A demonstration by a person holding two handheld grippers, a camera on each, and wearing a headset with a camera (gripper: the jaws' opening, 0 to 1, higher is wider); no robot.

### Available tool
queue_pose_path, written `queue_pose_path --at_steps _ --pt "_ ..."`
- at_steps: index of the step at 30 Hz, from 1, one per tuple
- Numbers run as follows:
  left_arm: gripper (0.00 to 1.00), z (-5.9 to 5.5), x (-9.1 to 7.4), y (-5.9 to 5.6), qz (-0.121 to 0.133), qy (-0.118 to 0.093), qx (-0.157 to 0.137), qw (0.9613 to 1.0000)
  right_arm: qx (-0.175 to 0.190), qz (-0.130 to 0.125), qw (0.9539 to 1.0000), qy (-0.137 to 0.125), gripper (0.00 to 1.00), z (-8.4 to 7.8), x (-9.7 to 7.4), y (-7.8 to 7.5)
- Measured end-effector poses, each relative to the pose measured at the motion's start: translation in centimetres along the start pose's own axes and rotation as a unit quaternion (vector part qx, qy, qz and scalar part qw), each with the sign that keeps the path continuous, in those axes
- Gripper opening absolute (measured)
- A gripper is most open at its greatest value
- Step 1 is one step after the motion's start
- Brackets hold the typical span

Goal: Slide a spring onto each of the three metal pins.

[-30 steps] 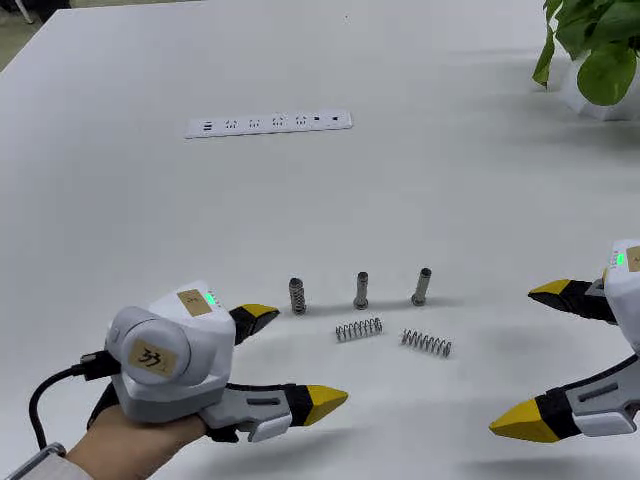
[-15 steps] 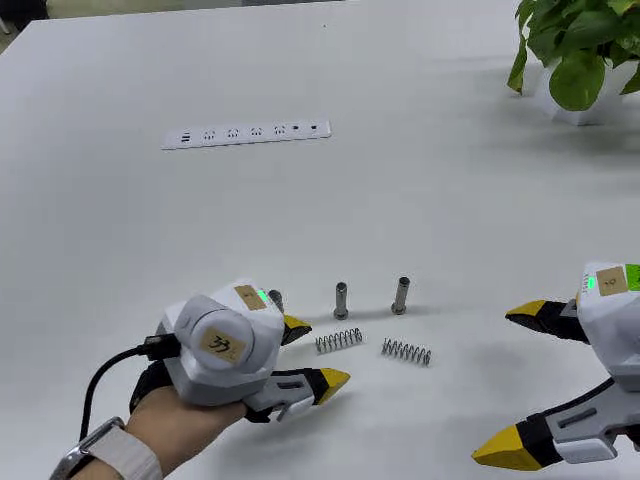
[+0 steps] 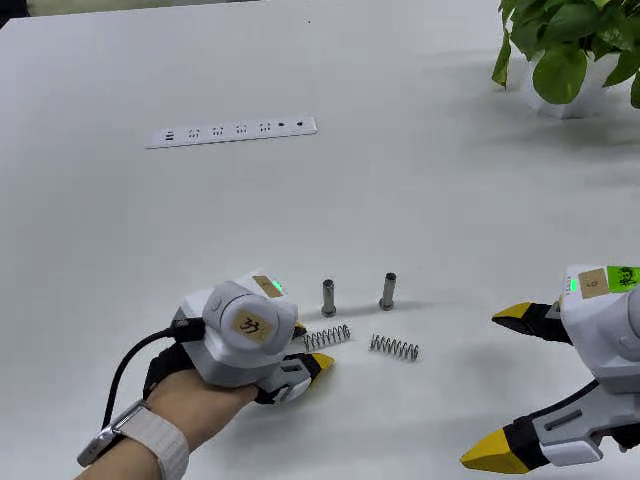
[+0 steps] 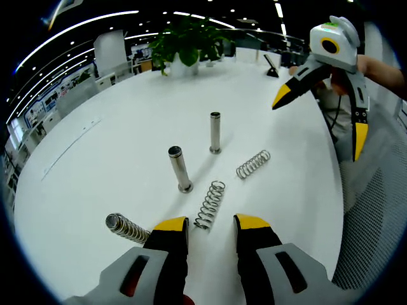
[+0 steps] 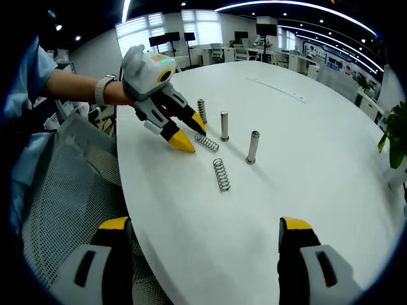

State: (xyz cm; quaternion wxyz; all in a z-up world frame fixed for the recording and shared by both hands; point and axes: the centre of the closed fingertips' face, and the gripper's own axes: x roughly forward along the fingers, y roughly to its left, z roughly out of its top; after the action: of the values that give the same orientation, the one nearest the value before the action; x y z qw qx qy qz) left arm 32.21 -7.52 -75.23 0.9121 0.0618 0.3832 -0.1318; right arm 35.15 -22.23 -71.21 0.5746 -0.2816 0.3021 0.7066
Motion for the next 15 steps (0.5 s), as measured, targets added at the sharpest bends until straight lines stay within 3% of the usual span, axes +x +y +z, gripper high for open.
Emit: queue_pose_path --at_steps 15 --pt "0.21 0.27 0.22 -0.05 -0.007 0.03 0.036 0.9989 0.001 0.003 1.0 -0.004 0.97 0.05 0.13 0.37"
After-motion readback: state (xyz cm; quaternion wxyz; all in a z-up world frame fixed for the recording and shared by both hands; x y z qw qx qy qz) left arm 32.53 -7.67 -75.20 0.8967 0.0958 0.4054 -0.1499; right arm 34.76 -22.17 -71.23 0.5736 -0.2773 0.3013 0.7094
